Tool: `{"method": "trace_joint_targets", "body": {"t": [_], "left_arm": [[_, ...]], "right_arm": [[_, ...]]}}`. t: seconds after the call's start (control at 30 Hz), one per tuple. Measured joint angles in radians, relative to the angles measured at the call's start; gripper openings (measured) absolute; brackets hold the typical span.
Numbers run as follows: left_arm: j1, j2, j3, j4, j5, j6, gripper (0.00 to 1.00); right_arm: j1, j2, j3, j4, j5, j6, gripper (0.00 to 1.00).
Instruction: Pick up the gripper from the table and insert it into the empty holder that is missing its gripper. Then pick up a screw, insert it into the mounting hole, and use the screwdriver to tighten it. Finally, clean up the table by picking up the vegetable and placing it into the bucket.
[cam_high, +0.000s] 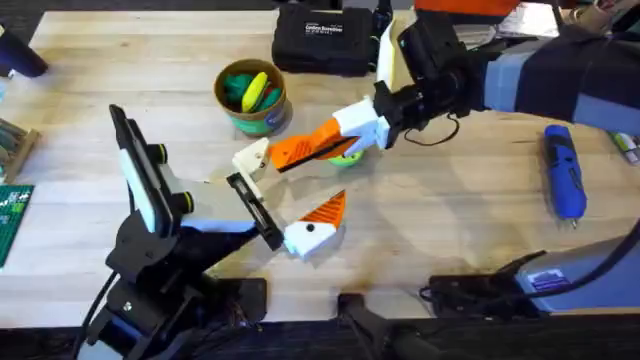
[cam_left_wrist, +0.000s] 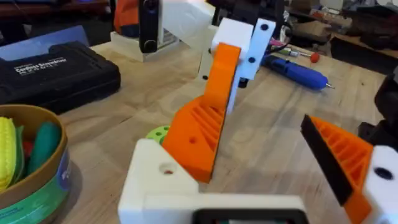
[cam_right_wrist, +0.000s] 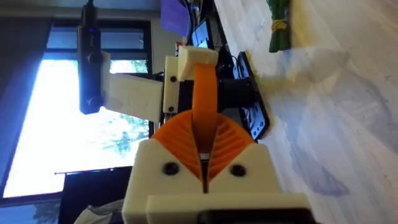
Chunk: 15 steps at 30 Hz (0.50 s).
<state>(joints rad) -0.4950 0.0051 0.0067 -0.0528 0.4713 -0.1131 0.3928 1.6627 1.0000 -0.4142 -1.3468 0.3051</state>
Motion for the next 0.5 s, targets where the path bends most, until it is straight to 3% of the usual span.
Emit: {"method": "trace_joint_targets", "body": {"t": [0.5], "left_arm": [[0.006, 0.000, 0.000, 0.000, -0.057, 0.001, 0.985]], "right_arm": [[0.043, 0.003, -0.008, 0.240, 0.016, 0.140, 0.016]]}}
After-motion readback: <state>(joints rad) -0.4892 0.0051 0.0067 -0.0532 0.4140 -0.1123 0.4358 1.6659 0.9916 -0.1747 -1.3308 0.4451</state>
